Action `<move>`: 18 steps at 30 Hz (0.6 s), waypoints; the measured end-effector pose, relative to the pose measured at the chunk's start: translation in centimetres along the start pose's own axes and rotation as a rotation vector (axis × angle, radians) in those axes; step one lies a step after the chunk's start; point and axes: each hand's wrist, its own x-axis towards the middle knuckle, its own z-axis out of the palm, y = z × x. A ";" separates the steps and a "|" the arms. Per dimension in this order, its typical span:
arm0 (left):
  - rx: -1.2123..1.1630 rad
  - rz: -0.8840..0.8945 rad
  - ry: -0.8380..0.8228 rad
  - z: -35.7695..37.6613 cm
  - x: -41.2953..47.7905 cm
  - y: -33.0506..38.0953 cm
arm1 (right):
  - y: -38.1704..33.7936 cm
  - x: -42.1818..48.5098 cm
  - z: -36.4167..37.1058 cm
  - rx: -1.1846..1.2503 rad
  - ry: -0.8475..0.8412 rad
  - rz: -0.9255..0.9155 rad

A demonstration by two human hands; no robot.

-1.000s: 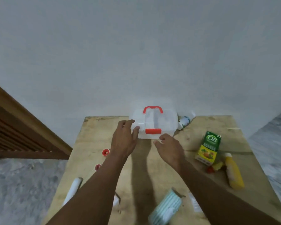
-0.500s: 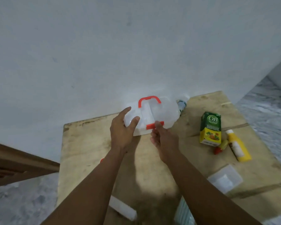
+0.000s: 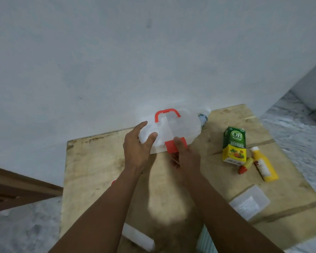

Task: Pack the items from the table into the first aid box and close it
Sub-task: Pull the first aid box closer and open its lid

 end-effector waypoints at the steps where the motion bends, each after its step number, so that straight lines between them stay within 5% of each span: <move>1: -0.002 0.004 -0.001 0.0 0.0 0.0 | -0.1 -0.2 -0.4 -0.104 0.005 -0.077; 8: 0.047 0.033 -0.016 0.0 0.0 0.4 | -2.7 0.6 -3.5 -0.616 -0.172 -0.498; 14: -0.022 -0.051 -0.014 0.2 0.2 -0.2 | -5.1 4.3 -4.6 -1.128 0.158 -1.077; 18: -0.117 -0.151 -0.039 0.3 -0.5 -2.1 | -5.2 6.5 -5.3 -1.095 0.007 -1.154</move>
